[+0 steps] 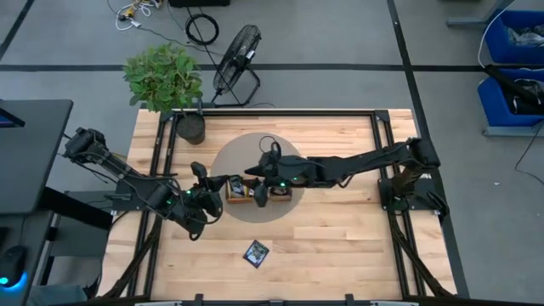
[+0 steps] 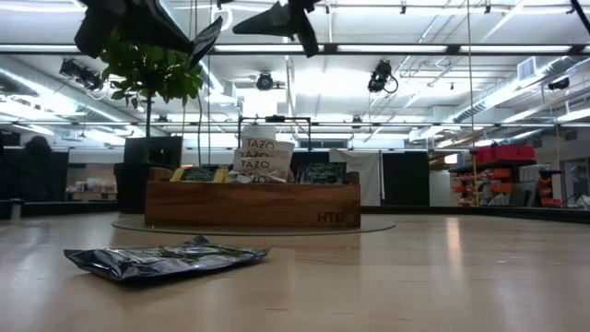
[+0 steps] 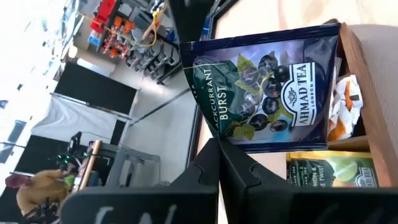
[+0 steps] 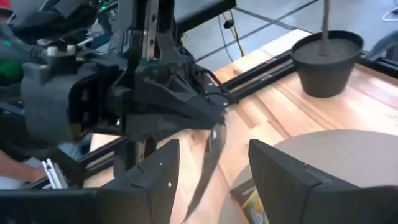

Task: Pick & Place Tea
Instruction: Put the top violet tea bag into the wooden organizer

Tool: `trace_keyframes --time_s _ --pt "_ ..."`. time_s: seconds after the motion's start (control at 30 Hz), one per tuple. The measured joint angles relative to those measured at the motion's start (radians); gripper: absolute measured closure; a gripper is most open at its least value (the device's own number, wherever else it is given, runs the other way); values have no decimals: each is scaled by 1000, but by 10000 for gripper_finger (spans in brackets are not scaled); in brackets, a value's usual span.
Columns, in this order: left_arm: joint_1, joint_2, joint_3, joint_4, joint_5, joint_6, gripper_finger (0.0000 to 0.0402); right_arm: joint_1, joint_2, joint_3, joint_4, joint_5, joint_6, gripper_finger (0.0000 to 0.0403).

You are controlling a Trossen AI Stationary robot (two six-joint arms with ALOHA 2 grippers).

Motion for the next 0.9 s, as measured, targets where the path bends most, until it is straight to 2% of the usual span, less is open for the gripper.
trace_keyframes --time_s 0.23,0.67,0.8,0.9 --pt "0 0 0 2 -15 19 400 -11 57 67 -8 -8 18 202" --pt "13 0 0 3 -60 19 400 -15 66 69 -20 -8 61 204" --pt "22 0 0 3 -60 18 400 -20 76 69 -15 -8 69 222" --pt "22 0 0 3 -60 18 400 -23 77 69 -19 -8 61 253"
